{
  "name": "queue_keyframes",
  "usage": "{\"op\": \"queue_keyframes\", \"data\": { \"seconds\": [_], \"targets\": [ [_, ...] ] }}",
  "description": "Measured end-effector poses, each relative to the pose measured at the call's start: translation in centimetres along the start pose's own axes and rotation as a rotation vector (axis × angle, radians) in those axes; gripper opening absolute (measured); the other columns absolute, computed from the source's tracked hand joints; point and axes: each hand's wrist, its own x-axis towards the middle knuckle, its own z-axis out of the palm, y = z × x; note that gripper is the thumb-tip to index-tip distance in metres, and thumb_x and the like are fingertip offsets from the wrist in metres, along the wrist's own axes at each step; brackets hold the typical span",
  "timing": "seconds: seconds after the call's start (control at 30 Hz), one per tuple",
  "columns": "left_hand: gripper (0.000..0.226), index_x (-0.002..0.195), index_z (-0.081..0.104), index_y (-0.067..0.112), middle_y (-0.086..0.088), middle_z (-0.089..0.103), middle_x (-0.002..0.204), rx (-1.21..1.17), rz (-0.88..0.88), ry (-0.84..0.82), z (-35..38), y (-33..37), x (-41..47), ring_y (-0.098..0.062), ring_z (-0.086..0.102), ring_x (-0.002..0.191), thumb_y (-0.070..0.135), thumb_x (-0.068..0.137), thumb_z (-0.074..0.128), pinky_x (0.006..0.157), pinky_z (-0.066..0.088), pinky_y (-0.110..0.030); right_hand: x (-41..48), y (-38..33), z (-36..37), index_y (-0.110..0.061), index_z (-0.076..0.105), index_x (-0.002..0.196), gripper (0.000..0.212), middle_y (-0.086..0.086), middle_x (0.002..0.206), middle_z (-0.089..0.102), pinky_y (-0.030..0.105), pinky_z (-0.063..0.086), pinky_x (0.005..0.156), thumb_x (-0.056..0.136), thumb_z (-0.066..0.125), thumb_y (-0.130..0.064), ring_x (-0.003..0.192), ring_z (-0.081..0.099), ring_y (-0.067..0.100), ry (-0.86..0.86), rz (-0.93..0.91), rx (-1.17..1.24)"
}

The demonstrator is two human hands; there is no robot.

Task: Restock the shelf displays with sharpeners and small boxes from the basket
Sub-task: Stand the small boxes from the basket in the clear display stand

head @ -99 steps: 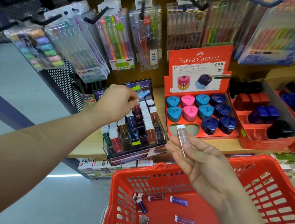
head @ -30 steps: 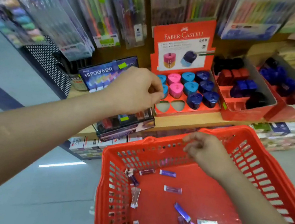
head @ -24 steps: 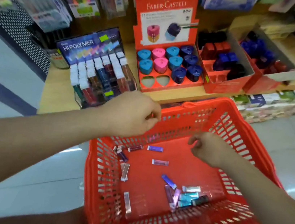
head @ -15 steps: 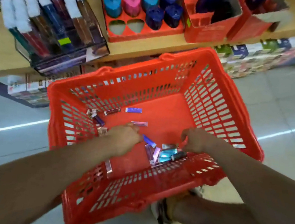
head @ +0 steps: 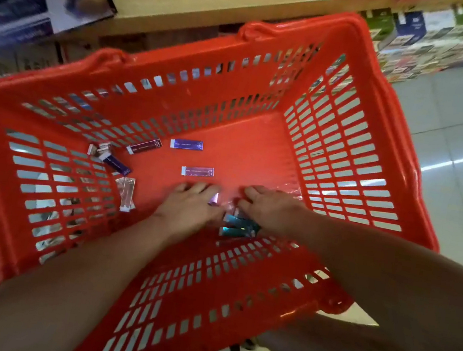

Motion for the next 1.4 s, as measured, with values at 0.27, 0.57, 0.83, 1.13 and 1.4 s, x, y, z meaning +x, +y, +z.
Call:
{"op": "queue_keyframes", "data": {
  "seconds": [0.27,0.57,0.83,1.13,1.4],
  "targets": [
    [0.054,0.119,0.045,0.03,-0.002,0.041,0.124,-0.487,-0.505,0.28,0.3,-2.1,-0.2,-0.028,0.054,0.104,0.007,0.075,0.067,0.08,0.048,-0.034,2.6,-0.5,-0.5,-0.019,0.033,0.14,0.064,0.009,0.13,0.056,0.038,0.049,0.09,0.086,0.066,-0.028,0.114,0.058,0.03,0.162,0.306,0.435],
    [0.042,0.094,0.051,0.036,0.001,0.061,0.087,-0.953,-0.774,0.411,-0.7,-3.5,0.8,-0.024,0.06,0.08,-0.002,0.077,0.054,0.067,0.042,-0.028,4.9,-1.4,-0.1,-0.016,0.052,0.13,0.04,0.011,0.127,0.053,0.036,0.047,0.093,0.091,0.06,-0.016,0.111,0.06,0.033,0.351,0.426,0.694],
    [0.078,0.142,0.038,0.015,-0.01,0.045,0.134,-0.544,-0.565,0.411,-1.7,-4.2,2.8,-0.029,0.04,0.125,0.029,0.076,0.076,0.104,0.029,-0.031,5.6,-2.1,-0.5,-0.016,0.045,0.133,0.051,0.01,0.127,0.045,0.039,0.047,0.096,0.089,0.062,-0.032,0.112,0.054,0.031,0.371,0.477,0.76],
    [0.049,0.112,0.057,0.018,-0.01,0.062,0.11,-0.568,-0.802,0.368,-0.9,-2.8,4.3,-0.032,0.055,0.108,0.042,0.073,0.074,0.09,0.043,-0.037,7.6,-4.0,-1.0,-0.011,0.042,0.126,0.032,0.014,0.126,0.053,0.037,0.047,0.089,0.095,0.048,-0.017,0.114,0.056,0.032,0.275,0.511,0.53],
    [0.029,0.111,0.055,0.011,-0.013,0.063,0.111,-0.333,-0.674,0.274,-1.8,-1.2,3.5,-0.033,0.058,0.106,0.025,0.086,0.059,0.085,0.042,-0.037,7.5,-3.5,-1.2,-0.017,0.06,0.122,0.033,0.01,0.115,0.066,0.035,0.051,0.085,0.094,0.045,-0.026,0.102,0.064,0.03,0.224,0.582,0.679]
  ]
}}
